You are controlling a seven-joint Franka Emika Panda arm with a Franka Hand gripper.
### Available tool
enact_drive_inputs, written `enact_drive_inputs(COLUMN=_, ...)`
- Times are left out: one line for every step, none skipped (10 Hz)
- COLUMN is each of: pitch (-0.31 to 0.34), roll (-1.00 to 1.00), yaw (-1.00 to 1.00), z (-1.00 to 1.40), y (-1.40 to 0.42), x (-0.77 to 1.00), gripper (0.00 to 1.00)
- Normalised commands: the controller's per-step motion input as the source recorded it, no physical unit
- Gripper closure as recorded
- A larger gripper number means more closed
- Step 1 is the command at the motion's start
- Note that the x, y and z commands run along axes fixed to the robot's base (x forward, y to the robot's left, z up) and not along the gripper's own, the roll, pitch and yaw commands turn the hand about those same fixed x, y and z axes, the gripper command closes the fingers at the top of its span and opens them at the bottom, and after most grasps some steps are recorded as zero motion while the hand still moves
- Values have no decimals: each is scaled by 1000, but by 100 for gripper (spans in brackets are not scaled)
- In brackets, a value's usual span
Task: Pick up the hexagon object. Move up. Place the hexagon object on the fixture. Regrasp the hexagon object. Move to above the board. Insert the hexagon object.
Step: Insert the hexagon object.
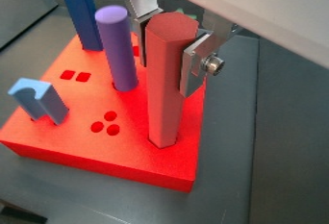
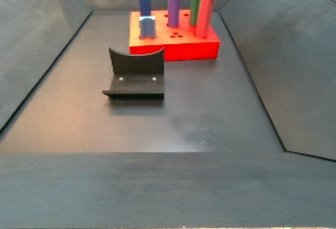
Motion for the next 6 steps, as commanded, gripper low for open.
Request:
enact_drive_inputs(pitch=0, roll=70, yaw=40, z=-446, y=0, x=186, gripper=100)
enact_drive_inputs(pitch=0, roll=33, yaw=0, z=-437, y=0, x=237, gripper=100)
enact_drive_inputs(pitch=0, roll=0, yaw=0, z=-386, y=0, x=314, gripper=100)
enact_drive_inputs(pitch=0, roll=0, yaw=0, z=-286, y=0, x=280, gripper=100)
enact_drive_inputs(pitch=0, roll=-30, yaw=-37, z=-20, y=0, x=89, gripper=100)
enact_drive_inputs(pitch=0, roll=0, yaw=0, z=0, y=0, x=0, gripper=100)
